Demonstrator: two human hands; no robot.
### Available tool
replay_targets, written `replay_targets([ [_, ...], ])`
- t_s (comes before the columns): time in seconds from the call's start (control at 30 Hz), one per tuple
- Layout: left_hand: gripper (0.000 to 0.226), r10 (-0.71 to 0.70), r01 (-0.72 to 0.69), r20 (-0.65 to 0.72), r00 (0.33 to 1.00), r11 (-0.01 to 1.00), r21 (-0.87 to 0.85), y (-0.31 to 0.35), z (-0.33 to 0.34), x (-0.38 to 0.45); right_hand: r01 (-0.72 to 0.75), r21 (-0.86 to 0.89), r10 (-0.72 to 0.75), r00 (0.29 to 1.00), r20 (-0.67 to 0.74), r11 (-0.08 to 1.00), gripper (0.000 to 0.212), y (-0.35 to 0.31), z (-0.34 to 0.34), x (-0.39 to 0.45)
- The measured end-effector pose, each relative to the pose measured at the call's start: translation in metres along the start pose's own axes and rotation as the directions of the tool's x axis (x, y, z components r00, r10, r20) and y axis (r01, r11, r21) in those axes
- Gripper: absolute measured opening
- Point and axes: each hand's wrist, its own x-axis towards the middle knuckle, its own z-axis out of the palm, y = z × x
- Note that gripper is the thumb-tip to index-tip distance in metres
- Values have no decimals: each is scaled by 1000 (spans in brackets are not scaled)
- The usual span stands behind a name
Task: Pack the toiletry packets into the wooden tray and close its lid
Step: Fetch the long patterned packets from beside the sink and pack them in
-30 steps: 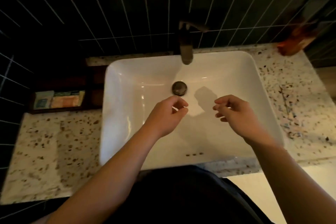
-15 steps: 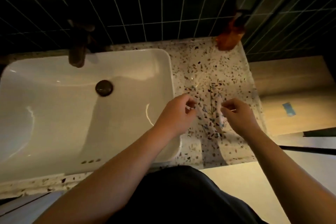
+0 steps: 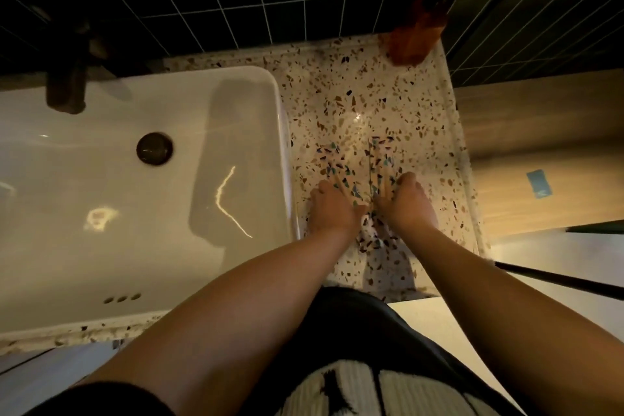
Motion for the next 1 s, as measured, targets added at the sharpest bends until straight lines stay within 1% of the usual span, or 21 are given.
replay_targets([
  [0.1,82,38,-29,-61,997,988,155,-2,8,-1,-16,71,16,1000,10,997,48,3,4,4],
  [0.2,78,64,-48,-54,996,964,262,-2,9,-1,-66,146,60,997,44,987,43,9,1,8],
  [0.27,68,65,-55,-26,998,956,289,-2,9,0,-88,205,75,995,68,975,36,15,-3,9],
  [0.37,48,83,-88,30,996,925,369,0,4,1,-124,367,101,992,82,922,24,27,-7,3],
  [0.43,36,107,-125,64,992,894,430,-1,2,-1,-123,467,97,992,79,876,24,32,-11,-5],
  [0.5,30,116,-146,97,989,895,421,-4,-1,-3,-93,538,65,995,70,838,26,35,-17,-13],
  [0.53,28,117,-151,115,986,919,363,-6,-2,-4,-73,571,48,997,58,818,26,35,-21,-19],
  [0.6,26,125,-151,159,979,975,165,-9,-4,-8,-36,647,21,999,30,762,26,33,-31,-31],
  [0.67,20,141,-136,180,974,990,-40,-6,-13,-17,7,714,-10,1000,1,700,21,29,-40,-44],
  [0.73,10,120,-66,213,970,967,-246,-3,-28,-29,34,766,-37,999,-13,641,19,22,-50,-57],
  [0.8,6,103,20,262,960,903,-428,-4,-50,-43,61,803,-70,997,-25,592,21,11,-59,-69],
  [0.83,7,120,31,277,953,875,-484,-7,-64,-51,80,816,-94,995,-32,573,22,3,-63,-75],
  [0.9,13,194,-27,251,948,837,-546,-18,-92,-69,122,831,-142,989,-52,543,20,-15,-69,-89],
  [1.0,20,276,-152,123,953,790,-594,-44,-131,-83,176,833,-203,976,-79,524,10,-49,-68,-106],
])
